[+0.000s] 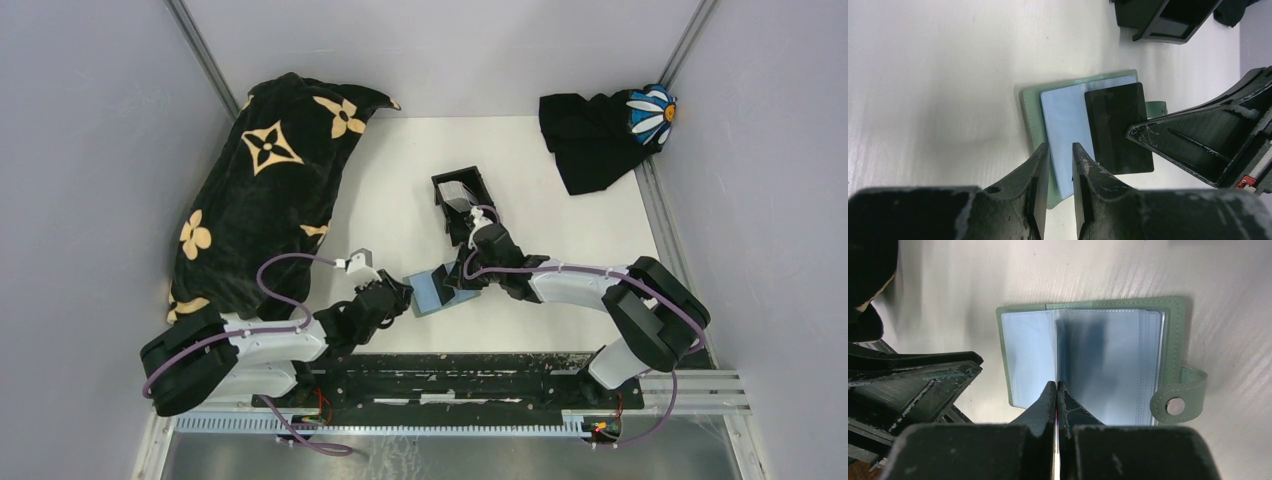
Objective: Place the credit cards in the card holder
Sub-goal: Turn over the card slot in the card holder.
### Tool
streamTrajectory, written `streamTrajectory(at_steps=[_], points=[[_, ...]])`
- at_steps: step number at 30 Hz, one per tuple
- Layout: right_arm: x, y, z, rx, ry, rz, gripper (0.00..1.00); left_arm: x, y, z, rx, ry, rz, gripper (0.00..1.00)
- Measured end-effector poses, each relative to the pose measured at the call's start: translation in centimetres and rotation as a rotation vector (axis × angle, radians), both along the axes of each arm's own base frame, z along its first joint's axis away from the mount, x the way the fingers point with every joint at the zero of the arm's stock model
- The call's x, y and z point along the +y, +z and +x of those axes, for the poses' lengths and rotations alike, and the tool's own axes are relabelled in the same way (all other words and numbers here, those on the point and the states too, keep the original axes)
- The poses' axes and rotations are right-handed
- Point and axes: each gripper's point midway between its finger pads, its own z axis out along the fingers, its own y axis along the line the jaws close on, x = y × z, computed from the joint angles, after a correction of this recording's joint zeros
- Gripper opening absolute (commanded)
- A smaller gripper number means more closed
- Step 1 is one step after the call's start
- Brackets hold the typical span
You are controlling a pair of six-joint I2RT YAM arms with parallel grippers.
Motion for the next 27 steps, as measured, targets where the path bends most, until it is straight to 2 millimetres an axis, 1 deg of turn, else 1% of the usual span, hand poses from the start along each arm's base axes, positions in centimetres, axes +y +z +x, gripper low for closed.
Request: streamTrajectory(at_steps=[7,13,20,27], points=[[-0.3,0.0,0.5,-0.023,-0.007,-0.030,0.01,-1.6,-0.8,0.3,0.020,-0.046,0.054,0.28],[-0.6,0.0,0.7,-0.030,-0.006,-0.049,0.01,-2.8,-0.6,0.8,0.017,-0.071,0.057,0.27],[-0.9,-0.1,1.0,-0.029,-0.013,-0.051,0.01,-2.8,-1.9,0.6,0.041,-0.076,0.087,0.26],[-0.7,-0.3,0.9,-0.021,-0.004,-0.044,0.01,-2.8,-2.1,0.6,0.045,-0.078,0.090,0.25]])
